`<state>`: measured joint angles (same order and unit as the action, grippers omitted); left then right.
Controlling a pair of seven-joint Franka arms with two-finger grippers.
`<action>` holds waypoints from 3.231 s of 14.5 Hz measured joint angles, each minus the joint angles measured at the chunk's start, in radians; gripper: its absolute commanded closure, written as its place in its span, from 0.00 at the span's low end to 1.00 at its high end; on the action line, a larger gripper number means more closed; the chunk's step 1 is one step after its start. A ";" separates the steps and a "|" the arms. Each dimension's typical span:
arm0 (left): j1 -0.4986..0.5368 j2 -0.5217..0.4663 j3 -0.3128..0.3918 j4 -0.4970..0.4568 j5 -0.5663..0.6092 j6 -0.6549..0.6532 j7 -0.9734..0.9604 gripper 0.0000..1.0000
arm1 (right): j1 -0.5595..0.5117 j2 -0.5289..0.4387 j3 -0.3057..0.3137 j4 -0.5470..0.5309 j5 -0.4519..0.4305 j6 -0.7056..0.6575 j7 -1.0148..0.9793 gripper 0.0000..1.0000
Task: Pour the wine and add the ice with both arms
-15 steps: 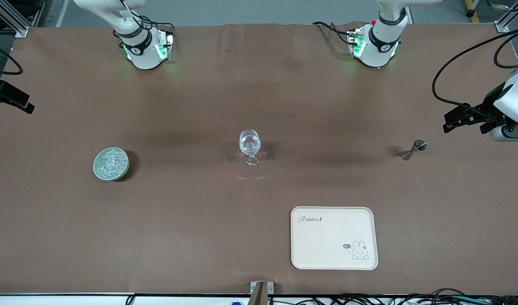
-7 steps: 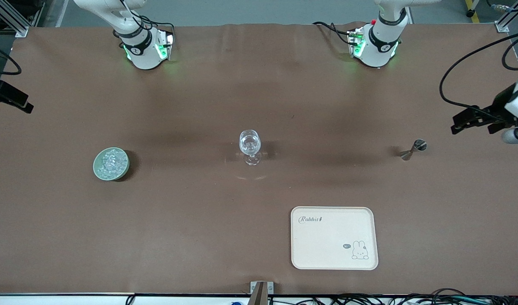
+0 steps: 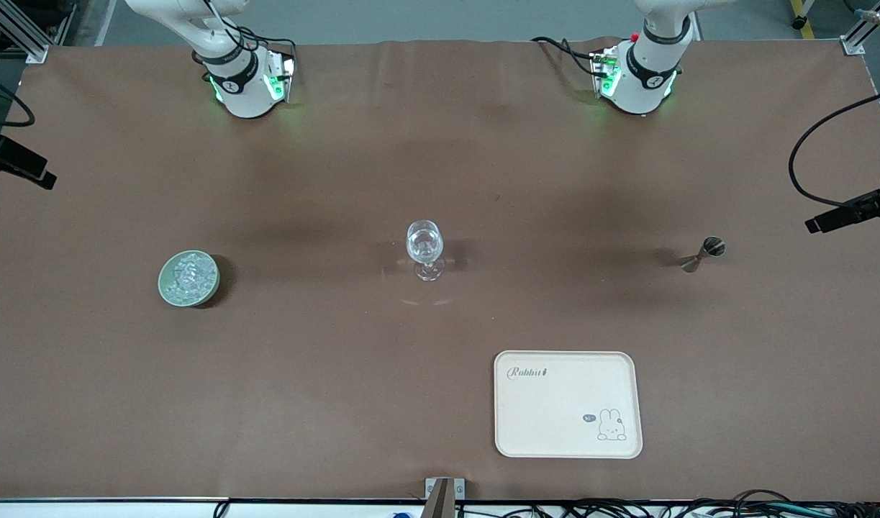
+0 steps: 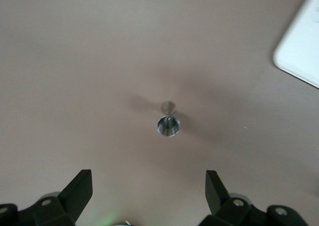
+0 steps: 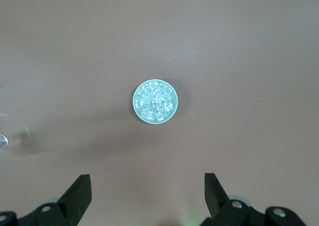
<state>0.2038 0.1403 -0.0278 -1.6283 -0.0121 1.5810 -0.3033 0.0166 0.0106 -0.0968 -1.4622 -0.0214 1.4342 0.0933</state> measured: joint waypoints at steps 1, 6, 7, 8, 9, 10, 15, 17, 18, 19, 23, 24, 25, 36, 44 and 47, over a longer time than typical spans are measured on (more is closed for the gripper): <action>0.011 0.030 0.000 -0.002 0.000 -0.008 -0.059 0.00 | 0.000 0.001 -0.001 -0.007 0.000 0.002 0.000 0.00; 0.145 0.180 0.000 -0.004 -0.170 -0.010 -0.237 0.00 | -0.007 0.020 -0.004 -0.194 0.000 0.214 0.000 0.00; 0.182 0.206 0.000 -0.006 -0.220 -0.012 -0.252 0.00 | -0.011 0.030 -0.005 -0.250 0.000 0.283 0.000 0.00; 0.216 0.231 0.000 -0.011 -0.267 -0.013 -0.257 0.00 | -0.014 0.040 -0.006 -0.302 0.000 0.350 -0.001 0.00; 0.248 0.256 0.000 -0.017 -0.309 -0.014 -0.261 0.00 | -0.016 0.051 -0.006 -0.350 0.000 0.413 -0.001 0.00; 0.277 0.282 0.000 -0.022 -0.349 -0.014 -0.266 0.00 | -0.017 0.065 -0.006 -0.389 0.000 0.465 -0.001 0.00; 0.370 0.403 0.000 -0.023 -0.499 0.004 -0.268 0.00 | -0.018 0.150 -0.005 -0.517 -0.001 0.665 -0.002 0.00; 0.388 0.462 0.000 -0.023 -0.557 0.028 -0.268 0.00 | -0.025 0.176 -0.006 -0.557 -0.001 0.740 -0.002 0.00; 0.399 0.493 0.000 -0.022 -0.573 0.042 -0.268 0.00 | -0.029 0.188 -0.006 -0.580 -0.001 0.786 -0.002 0.00; 0.413 0.521 0.000 -0.022 -0.588 0.050 -0.267 0.00 | -0.033 0.200 -0.006 -0.604 -0.001 0.834 -0.004 0.00; 0.489 0.579 0.000 -0.027 -0.653 0.049 -0.267 0.00 | -0.036 0.249 -0.006 -0.652 -0.001 0.936 -0.007 0.00; 0.505 0.588 0.000 -0.031 -0.678 0.047 -0.267 0.00 | -0.036 0.262 -0.006 -0.662 -0.001 0.966 -0.007 0.00; 0.514 0.595 0.000 -0.035 -0.698 0.046 -0.267 0.00 | -0.036 0.274 -0.006 -0.676 -0.001 0.997 -0.008 0.00; 0.506 0.602 -0.013 -0.083 -0.791 0.045 -0.311 0.00 | -0.035 0.306 0.001 -0.754 -0.002 1.078 -0.010 0.23; 0.455 0.602 -0.028 -0.079 -0.811 -0.037 -0.215 0.00 | -0.035 0.312 0.003 -0.757 -0.001 1.083 -0.010 0.39; 0.454 0.602 -0.033 -0.084 -0.823 -0.053 -0.180 0.00 | -0.035 0.312 0.003 -0.757 -0.001 1.087 -0.010 0.39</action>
<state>0.6582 0.7428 -0.0610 -1.7121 -0.8346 1.5282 -0.4836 -0.0185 0.3227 -0.0940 -2.2190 -0.0225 2.5214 0.0837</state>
